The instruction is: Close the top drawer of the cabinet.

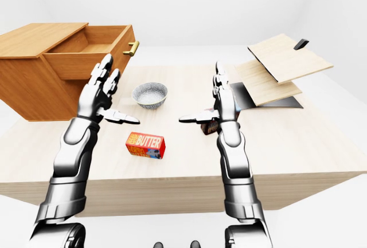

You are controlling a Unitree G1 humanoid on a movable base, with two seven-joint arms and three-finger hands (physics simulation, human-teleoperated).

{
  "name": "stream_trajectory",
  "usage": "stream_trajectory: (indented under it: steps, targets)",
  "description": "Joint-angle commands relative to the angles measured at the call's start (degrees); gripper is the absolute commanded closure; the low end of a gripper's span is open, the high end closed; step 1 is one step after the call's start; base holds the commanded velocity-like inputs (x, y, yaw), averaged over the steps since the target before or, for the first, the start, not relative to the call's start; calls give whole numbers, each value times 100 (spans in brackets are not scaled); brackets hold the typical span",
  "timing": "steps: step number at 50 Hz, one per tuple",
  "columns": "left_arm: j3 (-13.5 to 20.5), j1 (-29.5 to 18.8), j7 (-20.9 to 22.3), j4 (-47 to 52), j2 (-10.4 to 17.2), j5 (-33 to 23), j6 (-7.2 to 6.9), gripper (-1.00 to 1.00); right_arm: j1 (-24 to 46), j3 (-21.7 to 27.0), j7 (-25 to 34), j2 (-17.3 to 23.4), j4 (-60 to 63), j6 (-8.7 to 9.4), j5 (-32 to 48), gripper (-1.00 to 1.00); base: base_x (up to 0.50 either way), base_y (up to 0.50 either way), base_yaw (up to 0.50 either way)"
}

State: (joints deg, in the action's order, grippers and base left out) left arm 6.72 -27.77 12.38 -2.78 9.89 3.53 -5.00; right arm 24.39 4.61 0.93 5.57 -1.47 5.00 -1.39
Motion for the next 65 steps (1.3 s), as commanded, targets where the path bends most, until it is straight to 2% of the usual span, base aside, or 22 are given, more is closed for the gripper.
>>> stream_trajectory:
  steps: [1,16,28,52,61,65]
  targets:
    - [58,-403,-6,330,138,105,0,-100,402,149,-39,233,135,0,-80,-100,0,0,0]
    - [16,-361,60,354,111,41,0,-100,385,58,115,217,479,0,214,-100,0,0,0]
    - [-31,-245,141,296,86,-142,0,-100,301,97,360,197,466,0,134,-100,25,0,0]
    - [2,-86,205,380,72,-190,0,-100,154,29,384,131,507,0,249,-100,32,0,0]
    - [11,132,159,417,46,-284,0,-100,98,7,239,90,682,0,192,-100,0,0,0]
    - [33,125,53,24,48,-365,0,-100,12,-14,245,70,812,0,240,-100,0,0,0]
